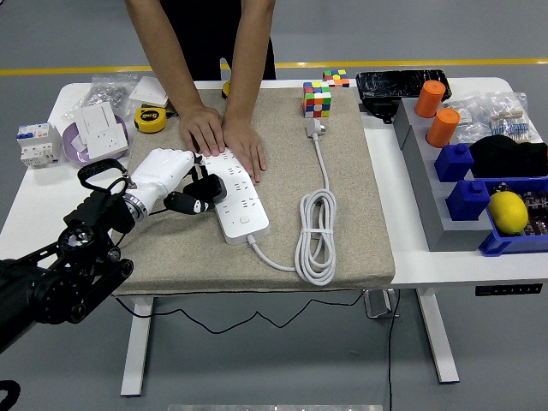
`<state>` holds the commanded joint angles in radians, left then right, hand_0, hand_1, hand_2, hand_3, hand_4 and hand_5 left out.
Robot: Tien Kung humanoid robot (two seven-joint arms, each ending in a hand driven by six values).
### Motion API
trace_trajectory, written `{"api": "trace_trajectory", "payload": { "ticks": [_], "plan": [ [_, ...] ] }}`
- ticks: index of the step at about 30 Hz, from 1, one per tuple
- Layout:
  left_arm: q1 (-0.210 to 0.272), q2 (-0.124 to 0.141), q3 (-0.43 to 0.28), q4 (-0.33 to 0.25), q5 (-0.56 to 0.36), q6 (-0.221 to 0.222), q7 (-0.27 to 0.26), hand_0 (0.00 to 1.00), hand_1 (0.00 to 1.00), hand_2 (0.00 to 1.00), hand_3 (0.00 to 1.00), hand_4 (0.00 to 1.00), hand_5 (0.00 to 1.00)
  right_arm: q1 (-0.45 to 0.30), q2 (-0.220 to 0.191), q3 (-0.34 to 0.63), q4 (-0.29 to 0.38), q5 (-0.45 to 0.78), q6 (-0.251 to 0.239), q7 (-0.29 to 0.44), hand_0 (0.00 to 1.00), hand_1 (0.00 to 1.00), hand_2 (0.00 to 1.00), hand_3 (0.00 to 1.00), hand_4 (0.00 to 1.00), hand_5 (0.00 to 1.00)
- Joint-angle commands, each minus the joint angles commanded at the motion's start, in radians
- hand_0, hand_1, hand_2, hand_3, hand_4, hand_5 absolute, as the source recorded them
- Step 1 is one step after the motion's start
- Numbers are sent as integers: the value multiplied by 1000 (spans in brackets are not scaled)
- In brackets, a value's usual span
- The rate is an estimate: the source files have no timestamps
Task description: Pick up the plug,place it near the board,insert it into the board,press the button
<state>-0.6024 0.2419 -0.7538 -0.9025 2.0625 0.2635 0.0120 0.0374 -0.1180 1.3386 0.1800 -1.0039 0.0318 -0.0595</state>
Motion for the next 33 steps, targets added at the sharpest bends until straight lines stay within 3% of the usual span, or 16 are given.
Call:
{"api": "trace_trajectory", "payload": {
  "ticks": [5,6,16,18,23,24,29,30,33],
  "plan": [
    [1,4,-6,-12,1,-8,1,696,764,678,622,876,229,0,0,5,0,-1,1,1,808,723,715,700,998,802],
    [1,6,-7,-16,1,-10,1,726,790,730,709,905,237,1,0,5,0,-1,1,1,808,723,715,695,998,799],
    [4,12,-17,-37,9,-32,11,742,799,738,745,937,252,2,2,7,0,2,3,6,808,723,715,692,998,799],
    [20,22,-31,-73,3,-43,14,752,826,762,779,991,298,1,3,10,0,1,2,6,807,724,715,690,998,797],
    [86,35,-121,-188,-25,-73,14,752,826,762,779,991,298,-5,5,17,0,1,0,5,807,724,715,690,998,797],
    [102,35,-145,-214,-37,-79,13,787,891,823,827,998,522,-7,6,18,0,1,-1,5,807,724,715,693,998,803],
    [191,18,-254,-348,-176,-52,14,787,891,823,827,998,522,-9,8,19,0,4,-2,6,807,724,715,693,998,803],
    [207,11,-267,-368,-211,-45,17,833,930,899,888,998,713,-9,8,18,0,5,-2,6,807,722,715,696,998,803],
    [239,-13,-292,-404,-295,-41,24,833,930,899,888,998,713,-10,10,19,0,4,-2,6,807,722,715,696,998,803]
  ]
}}
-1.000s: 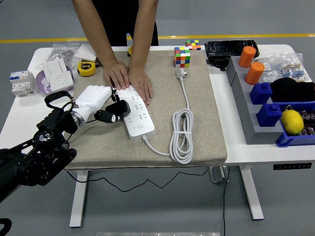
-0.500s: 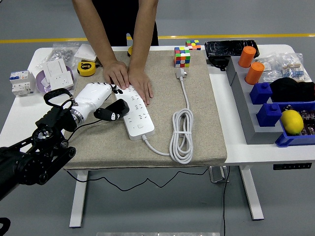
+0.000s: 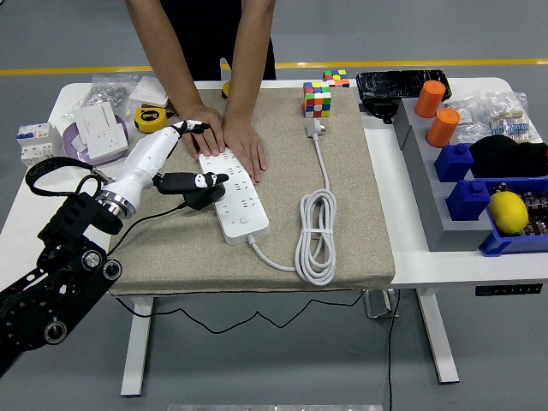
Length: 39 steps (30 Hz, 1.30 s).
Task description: Pick up the plug,place it near the board,insert it into the board,press the button
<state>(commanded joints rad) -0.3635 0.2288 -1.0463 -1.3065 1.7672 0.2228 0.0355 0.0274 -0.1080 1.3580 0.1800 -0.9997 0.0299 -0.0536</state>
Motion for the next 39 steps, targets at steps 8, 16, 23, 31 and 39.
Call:
{"api": "trace_trajectory", "payload": {
  "ticks": [8,16,23,31,39],
  "plan": [
    [14,-2,35,23,7,-43,17,863,926,893,884,998,760,3,-1,-5,0,4,0,2,807,723,715,695,998,804],
    [16,21,85,37,88,-75,43,873,900,851,844,998,806,-4,-2,0,0,-4,-1,-3,805,723,715,683,998,782],
    [4,30,102,74,140,-89,58,879,897,847,835,998,842,-1,-3,-6,0,1,-1,-1,807,722,715,682,998,784],
    [-21,31,141,92,153,-99,66,885,896,842,834,998,861,-2,-4,-7,0,-1,-2,-2,807,722,715,682,998,783],
    [-63,25,205,102,159,-108,73,893,892,839,831,998,874,-2,-5,-12,0,-1,-2,-3,806,723,715,682,998,783]
  ]
}}
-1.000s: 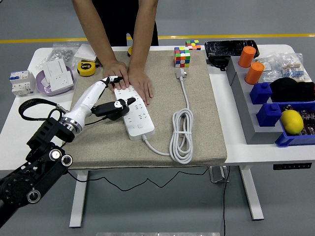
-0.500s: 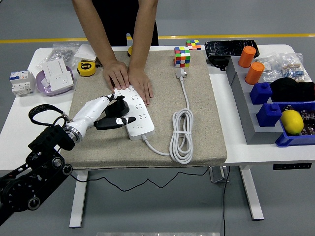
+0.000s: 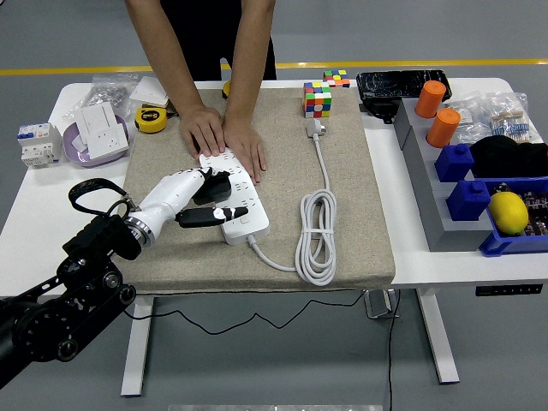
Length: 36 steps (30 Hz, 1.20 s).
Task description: Pick up the plug,place it near the board,insert it into the board,press the button
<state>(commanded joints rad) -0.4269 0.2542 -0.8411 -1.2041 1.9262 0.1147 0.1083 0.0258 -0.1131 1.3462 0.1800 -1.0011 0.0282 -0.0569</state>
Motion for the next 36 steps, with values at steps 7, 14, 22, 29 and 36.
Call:
{"api": "trace_trajectory", "payload": {
  "ticks": [7,14,22,29,36],
  "plan": [
    [-24,-8,11,17,21,-1,3,895,891,838,825,998,893,4,-1,-1,0,1,0,0,806,723,714,682,998,782],
    [-33,-5,-15,32,36,0,5,894,891,838,825,998,902,6,-1,1,0,0,-1,0,806,723,714,682,998,783],
    [-29,5,-7,35,33,2,2,893,888,835,823,998,914,6,0,1,0,3,0,2,806,722,714,682,998,783],
    [-21,6,-26,-4,66,16,3,892,887,832,821,998,922,6,0,2,0,3,0,2,806,723,715,683,998,787],
    [24,40,-73,-101,100,59,-1,886,887,832,809,998,921,4,1,10,0,-1,-1,1,806,722,714,685,998,791]
  ]
}}
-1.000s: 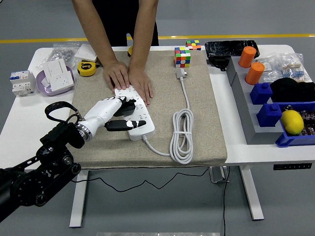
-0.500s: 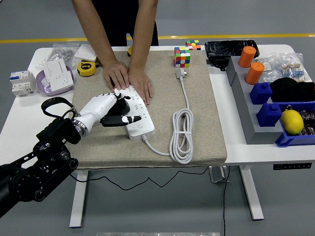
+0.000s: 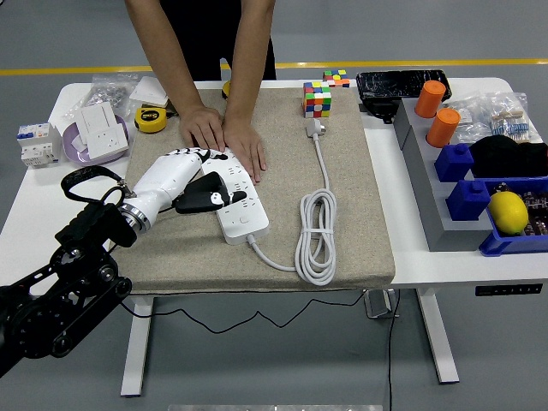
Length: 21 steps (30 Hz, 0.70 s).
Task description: Pick up the plug,place it near the board,insert it into the board,press the button
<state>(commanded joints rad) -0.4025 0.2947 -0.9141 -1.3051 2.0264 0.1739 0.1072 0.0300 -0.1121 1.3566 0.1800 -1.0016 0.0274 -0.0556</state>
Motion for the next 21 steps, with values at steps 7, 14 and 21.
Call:
{"api": "trace_trajectory", "payload": {
  "ticks": [7,14,21],
  "plan": [
    [20,21,-1,18,9,-18,8,886,885,831,804,998,920,0,-1,-1,0,4,0,1,806,722,714,685,998,793],
    [4,21,52,54,-7,-39,9,886,883,830,812,998,919,-1,0,-4,0,4,0,1,806,722,714,687,998,793],
    [-25,5,91,78,-12,-43,8,887,883,830,814,998,922,-1,-2,-8,0,4,0,0,806,722,714,686,998,794]
  ]
}}
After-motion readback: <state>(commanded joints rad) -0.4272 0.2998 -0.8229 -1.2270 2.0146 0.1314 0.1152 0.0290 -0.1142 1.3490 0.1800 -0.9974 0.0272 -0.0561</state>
